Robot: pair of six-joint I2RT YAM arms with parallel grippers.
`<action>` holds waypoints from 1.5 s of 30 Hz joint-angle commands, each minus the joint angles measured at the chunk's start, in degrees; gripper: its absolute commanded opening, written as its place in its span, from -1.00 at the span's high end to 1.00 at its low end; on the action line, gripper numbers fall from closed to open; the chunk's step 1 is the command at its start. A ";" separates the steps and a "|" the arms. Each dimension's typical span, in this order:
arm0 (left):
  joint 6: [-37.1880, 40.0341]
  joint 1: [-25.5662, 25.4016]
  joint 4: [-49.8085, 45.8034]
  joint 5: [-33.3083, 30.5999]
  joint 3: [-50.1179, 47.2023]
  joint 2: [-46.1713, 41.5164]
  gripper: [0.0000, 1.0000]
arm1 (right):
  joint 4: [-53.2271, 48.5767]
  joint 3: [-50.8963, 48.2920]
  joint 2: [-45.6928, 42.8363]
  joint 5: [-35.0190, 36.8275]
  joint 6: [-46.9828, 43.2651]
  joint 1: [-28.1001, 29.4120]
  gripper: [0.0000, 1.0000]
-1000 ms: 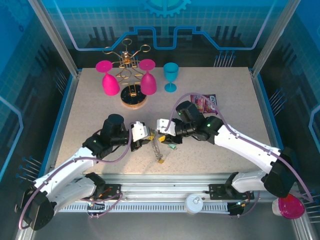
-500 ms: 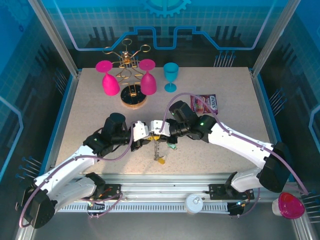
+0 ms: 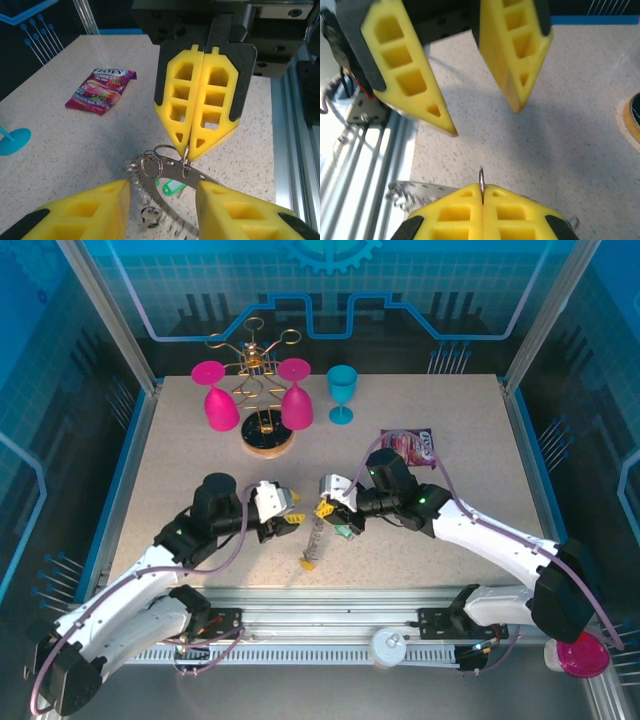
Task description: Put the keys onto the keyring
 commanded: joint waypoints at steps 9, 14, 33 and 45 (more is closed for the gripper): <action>-12.22 0.13 15.19 4.86 -7.42 -2.15 0.19 | 32.63 -7.84 -0.86 -11.50 18.48 -1.53 1.00; -12.62 0.08 17.84 5.35 -7.59 -0.88 0.23 | 31.72 -7.56 -0.45 -11.61 17.80 -0.93 1.00; -12.78 0.06 21.54 7.41 -7.79 -0.01 0.91 | 28.73 -7.26 0.27 -9.84 15.94 0.23 1.00; -4.78 0.11 10.53 2.63 -3.45 -0.76 1.00 | -2.41 0.37 -2.78 3.77 -1.97 -0.13 0.30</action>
